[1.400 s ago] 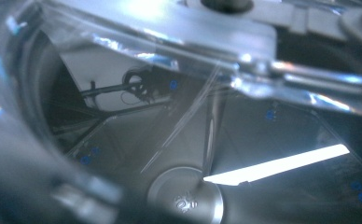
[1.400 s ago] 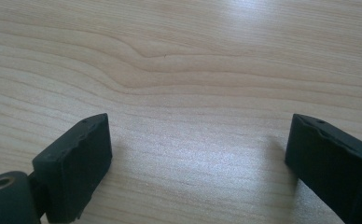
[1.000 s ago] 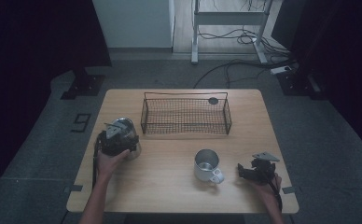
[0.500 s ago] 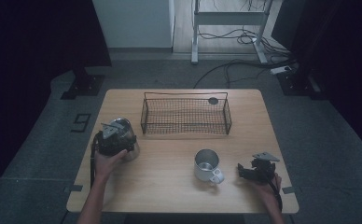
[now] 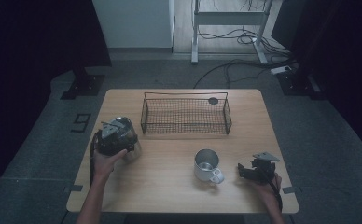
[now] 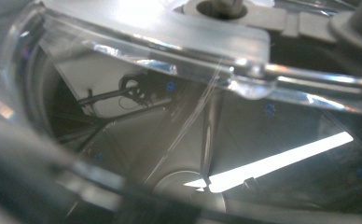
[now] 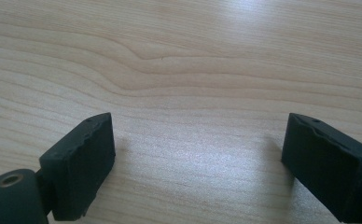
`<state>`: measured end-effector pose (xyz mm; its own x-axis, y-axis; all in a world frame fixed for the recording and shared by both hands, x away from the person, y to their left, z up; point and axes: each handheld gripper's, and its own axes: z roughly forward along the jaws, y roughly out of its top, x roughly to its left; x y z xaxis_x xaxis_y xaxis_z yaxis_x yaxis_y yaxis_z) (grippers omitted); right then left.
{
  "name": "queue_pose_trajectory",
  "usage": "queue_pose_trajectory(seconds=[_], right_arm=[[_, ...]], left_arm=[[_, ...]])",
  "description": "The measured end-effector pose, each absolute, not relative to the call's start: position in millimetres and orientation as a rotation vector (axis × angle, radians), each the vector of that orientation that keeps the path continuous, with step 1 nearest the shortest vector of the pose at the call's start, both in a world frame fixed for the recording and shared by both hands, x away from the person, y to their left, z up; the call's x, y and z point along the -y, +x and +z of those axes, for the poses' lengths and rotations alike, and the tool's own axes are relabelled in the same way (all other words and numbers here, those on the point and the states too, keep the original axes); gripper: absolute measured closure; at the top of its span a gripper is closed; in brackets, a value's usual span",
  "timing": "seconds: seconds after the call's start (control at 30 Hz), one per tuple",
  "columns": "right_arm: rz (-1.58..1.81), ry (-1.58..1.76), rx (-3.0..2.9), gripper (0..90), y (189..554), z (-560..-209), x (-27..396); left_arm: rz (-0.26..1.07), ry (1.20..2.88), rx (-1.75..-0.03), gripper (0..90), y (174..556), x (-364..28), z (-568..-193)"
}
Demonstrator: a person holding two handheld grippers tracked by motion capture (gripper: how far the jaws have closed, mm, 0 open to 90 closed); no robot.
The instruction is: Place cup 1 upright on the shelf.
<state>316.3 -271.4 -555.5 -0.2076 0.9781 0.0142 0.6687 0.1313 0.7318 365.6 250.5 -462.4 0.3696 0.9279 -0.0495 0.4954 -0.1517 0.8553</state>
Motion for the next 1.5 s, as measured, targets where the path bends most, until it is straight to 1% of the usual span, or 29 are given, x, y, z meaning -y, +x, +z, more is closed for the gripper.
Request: queue_pose_trajectory(seconds=[0.23,0.37,0.8,1.5], right_arm=[[0.862,1.581,-1.935,10.0,317.1,-555.6,271.7],[0.861,1.581,-1.934,10.2,317.1,-555.6,271.7],[0.863,1.577,-1.932,11.8,317.2,-555.5,271.7],[0.862,1.581,-1.926,12.6,317.0,-555.4,271.7]], left_arm=[[0.614,1.785,-1.214,4.1,361.6,-245.9,-453.0],[0.644,1.8,-1.202,4.1,361.2,-241.6,-447.2],[0.649,1.776,-1.196,4.1,359.2,-238.4,-427.5],[0.649,1.752,-1.188,4.1,361.5,-233.0,-407.7]])
